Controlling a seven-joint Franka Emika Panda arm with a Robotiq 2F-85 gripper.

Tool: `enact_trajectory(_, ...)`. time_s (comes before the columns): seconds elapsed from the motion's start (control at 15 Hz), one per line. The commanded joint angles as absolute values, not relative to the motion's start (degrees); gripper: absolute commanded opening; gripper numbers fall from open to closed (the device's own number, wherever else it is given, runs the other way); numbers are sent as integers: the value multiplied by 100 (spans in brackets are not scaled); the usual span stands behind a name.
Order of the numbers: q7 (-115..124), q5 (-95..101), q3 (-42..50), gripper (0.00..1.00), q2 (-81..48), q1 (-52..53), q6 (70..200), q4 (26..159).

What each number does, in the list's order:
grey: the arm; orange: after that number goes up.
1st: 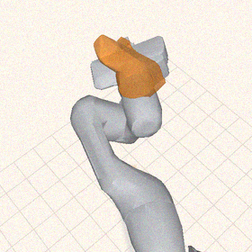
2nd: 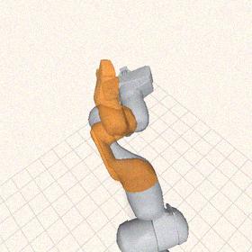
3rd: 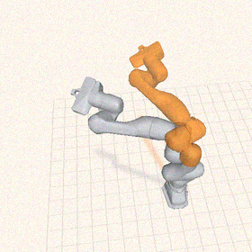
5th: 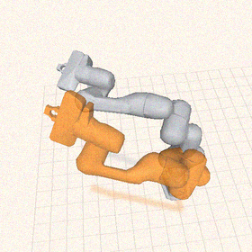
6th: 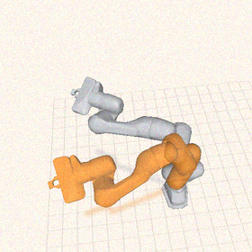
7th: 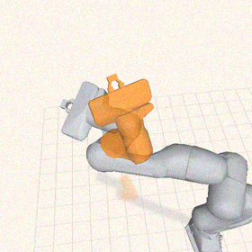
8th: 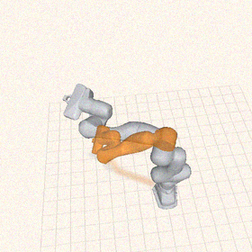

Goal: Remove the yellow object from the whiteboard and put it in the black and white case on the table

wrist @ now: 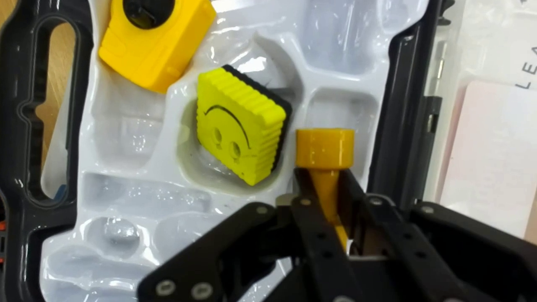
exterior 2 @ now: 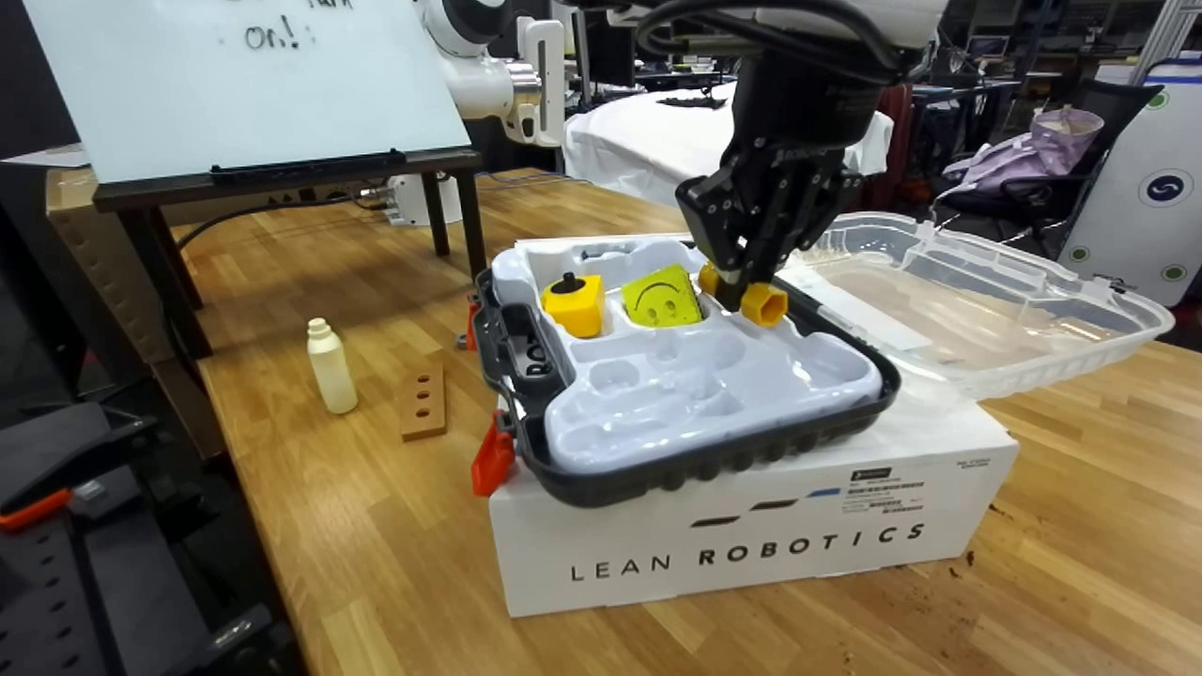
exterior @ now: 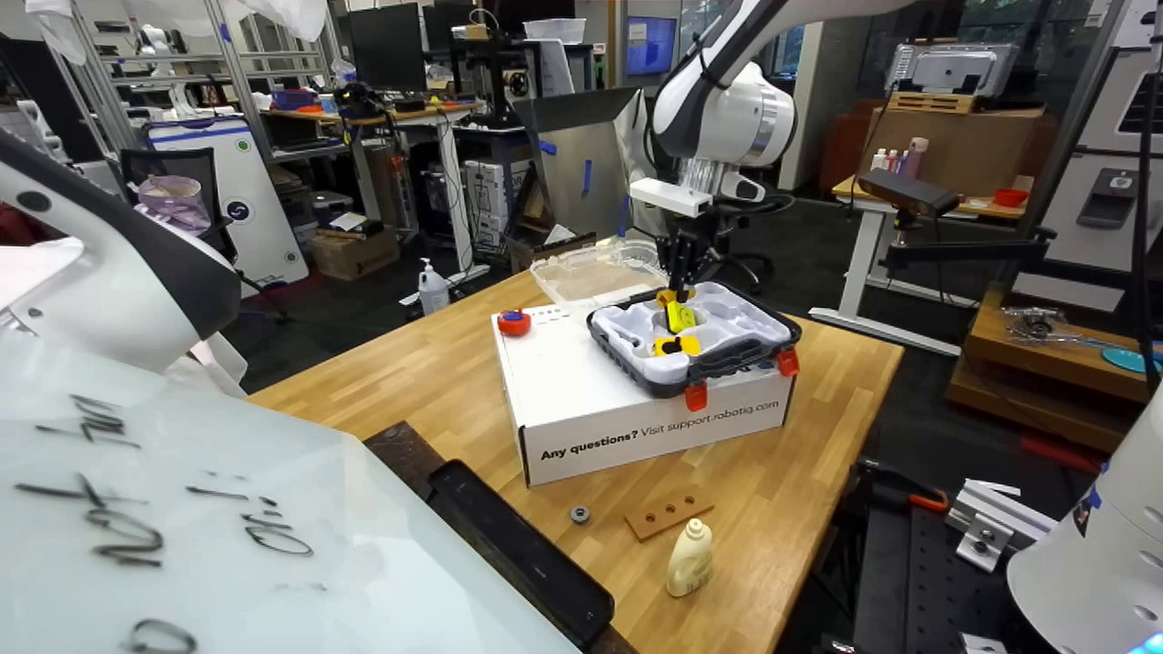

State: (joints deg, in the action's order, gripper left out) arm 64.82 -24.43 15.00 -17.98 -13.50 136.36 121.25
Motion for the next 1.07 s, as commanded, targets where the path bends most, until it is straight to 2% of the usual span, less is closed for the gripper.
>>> enact_trajectory(0.0,6458,-2512,1477,23,-1903,-1433,13433,11971)
enact_trajectory(0.07,6449,-2521,1474,30,-1915,-1440,13432,11962)
enact_trajectory(0.13,6446,-2531,1470,49,-1917,-1447,13411,11961)
enact_trajectory(0.4,6451,-2601,1441,78,-1811,-1441,13385,11995)
enact_trajectory(0.47,6493,-2432,1492,61,-1855,-1379,13586,12047)
enact_trajectory(0.6,6493,-2435,1487,74,-1841,-1377,13547,12046)
enact_trajectory(0.73,6493,-2436,1487,78,-1840,-1378,13530,12044)
enact_trajectory(0.8,6493,-2436,1487,94,-1840,-1378,13526,12043)
enact_trajectory(1.0,6269,-2431,1494,100,-1464,-1383,13671,12417)
